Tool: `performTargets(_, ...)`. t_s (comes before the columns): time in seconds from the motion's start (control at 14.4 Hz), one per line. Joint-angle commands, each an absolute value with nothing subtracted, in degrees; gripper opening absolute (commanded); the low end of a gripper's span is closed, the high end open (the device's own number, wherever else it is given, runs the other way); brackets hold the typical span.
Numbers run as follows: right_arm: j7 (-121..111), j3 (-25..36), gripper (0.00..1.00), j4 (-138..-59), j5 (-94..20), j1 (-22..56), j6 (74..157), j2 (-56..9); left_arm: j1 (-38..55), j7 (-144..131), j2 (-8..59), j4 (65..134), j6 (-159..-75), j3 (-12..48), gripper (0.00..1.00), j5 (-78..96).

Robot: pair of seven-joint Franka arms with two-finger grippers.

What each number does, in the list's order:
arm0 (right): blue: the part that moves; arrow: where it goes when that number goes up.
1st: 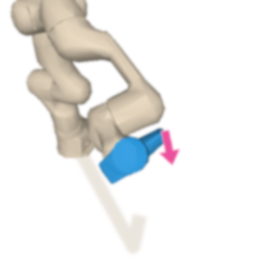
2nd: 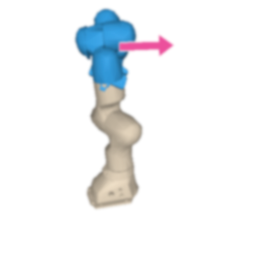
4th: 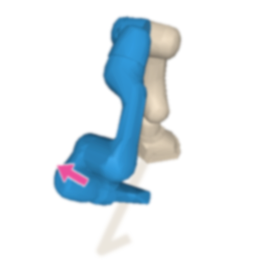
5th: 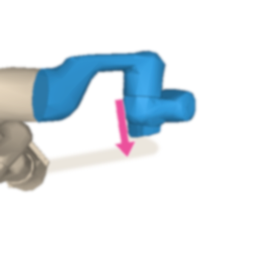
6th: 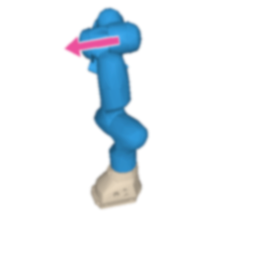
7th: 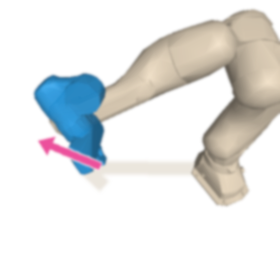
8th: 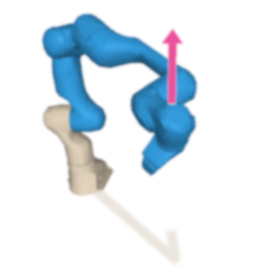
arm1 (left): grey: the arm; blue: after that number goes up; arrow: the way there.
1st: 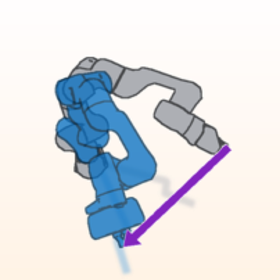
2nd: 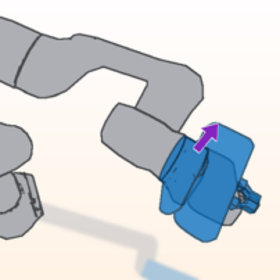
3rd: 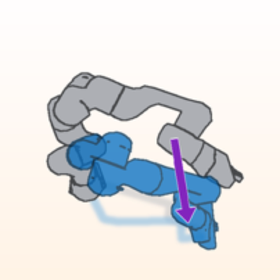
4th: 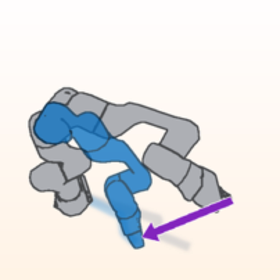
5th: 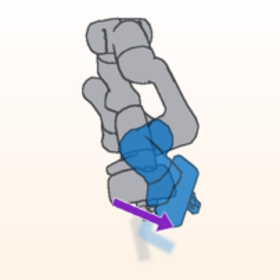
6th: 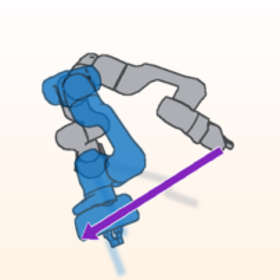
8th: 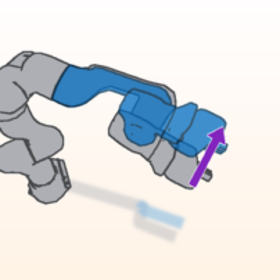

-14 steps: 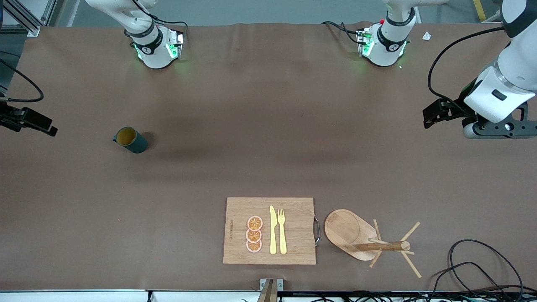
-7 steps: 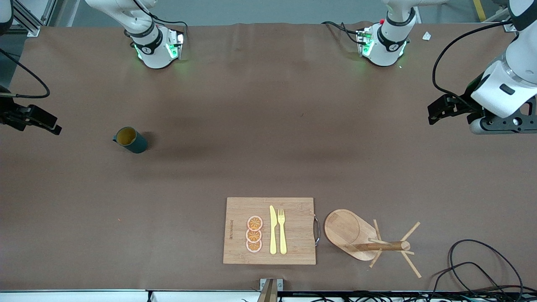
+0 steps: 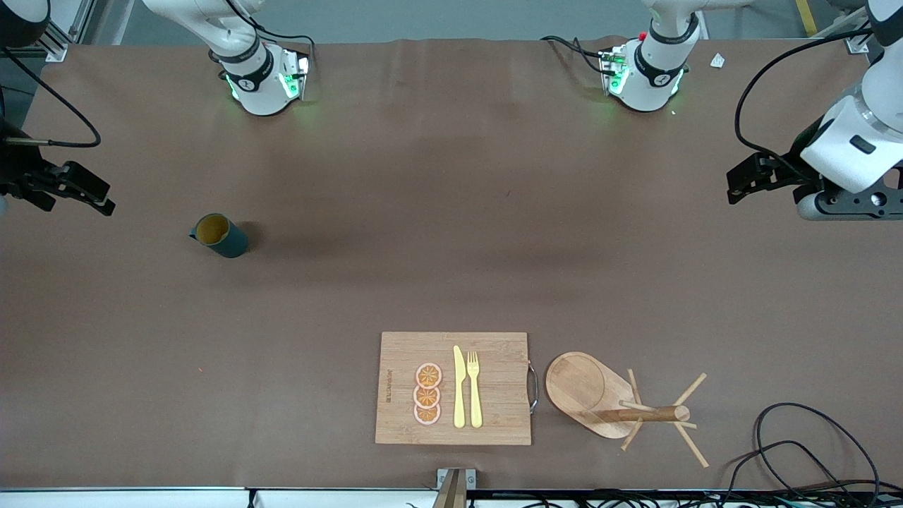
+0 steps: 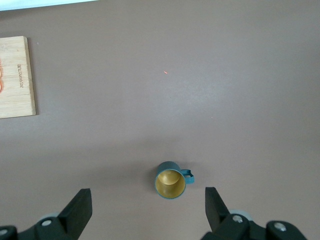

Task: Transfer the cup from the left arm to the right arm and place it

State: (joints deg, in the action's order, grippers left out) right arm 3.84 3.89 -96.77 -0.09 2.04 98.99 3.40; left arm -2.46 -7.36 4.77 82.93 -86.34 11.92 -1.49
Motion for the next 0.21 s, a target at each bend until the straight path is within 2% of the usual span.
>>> performTargets(0.0,3.2,3.8,1.00,-98.7,0.9,2.2,100.1,5.1,-3.1,-5.8,2.9,84.6,-85.8,12.2,1.00,-2.4)
performTargets(0.14,2.0,3.8,1.00,-98.3,0.8,2.2,100.2,4.9,-3.1,-5.8,3.0,84.2,-85.6,12.2,1.00,-2.4)
